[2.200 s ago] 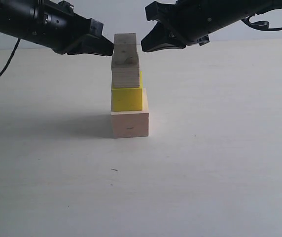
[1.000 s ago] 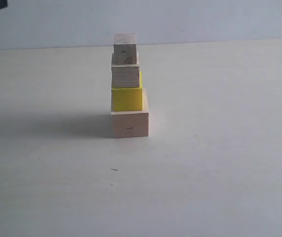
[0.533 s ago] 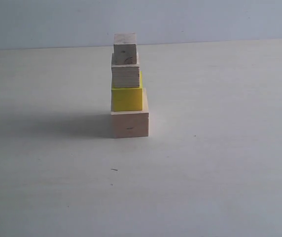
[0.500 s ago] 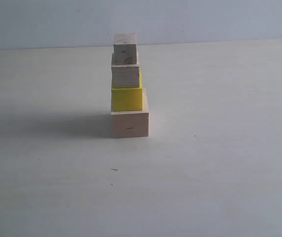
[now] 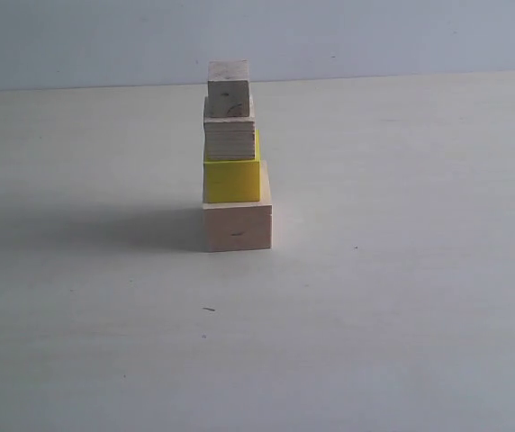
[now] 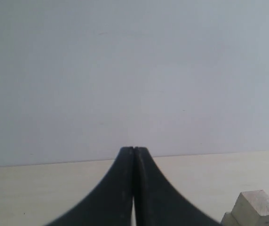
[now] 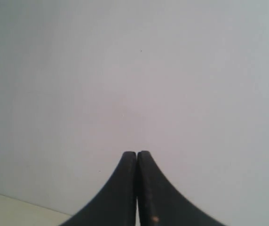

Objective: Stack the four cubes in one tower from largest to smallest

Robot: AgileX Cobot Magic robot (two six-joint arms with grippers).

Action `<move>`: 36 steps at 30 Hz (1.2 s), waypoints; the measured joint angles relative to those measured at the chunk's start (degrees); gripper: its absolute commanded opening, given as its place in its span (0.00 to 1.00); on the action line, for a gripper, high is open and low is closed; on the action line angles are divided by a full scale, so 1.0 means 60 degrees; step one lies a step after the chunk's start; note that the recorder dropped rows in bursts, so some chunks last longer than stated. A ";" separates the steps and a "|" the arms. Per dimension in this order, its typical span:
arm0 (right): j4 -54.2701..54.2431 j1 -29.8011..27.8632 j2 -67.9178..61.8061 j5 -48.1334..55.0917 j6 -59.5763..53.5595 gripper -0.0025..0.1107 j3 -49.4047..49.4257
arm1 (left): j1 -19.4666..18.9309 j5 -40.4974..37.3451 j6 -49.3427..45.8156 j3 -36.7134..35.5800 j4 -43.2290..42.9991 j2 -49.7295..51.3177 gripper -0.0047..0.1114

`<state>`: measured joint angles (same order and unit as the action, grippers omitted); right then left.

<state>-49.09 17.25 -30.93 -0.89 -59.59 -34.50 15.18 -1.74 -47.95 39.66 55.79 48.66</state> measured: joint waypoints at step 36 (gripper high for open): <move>-0.0058 0.0000 0.0016 0.0816 0.0147 0.02 0.0000 | 0.0000 0.2674 -0.2685 -0.1131 0.0956 -0.2062 0.04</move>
<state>-49.44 17.25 -30.84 4.00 -58.71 -34.50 15.18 14.31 -64.06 32.88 61.52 36.29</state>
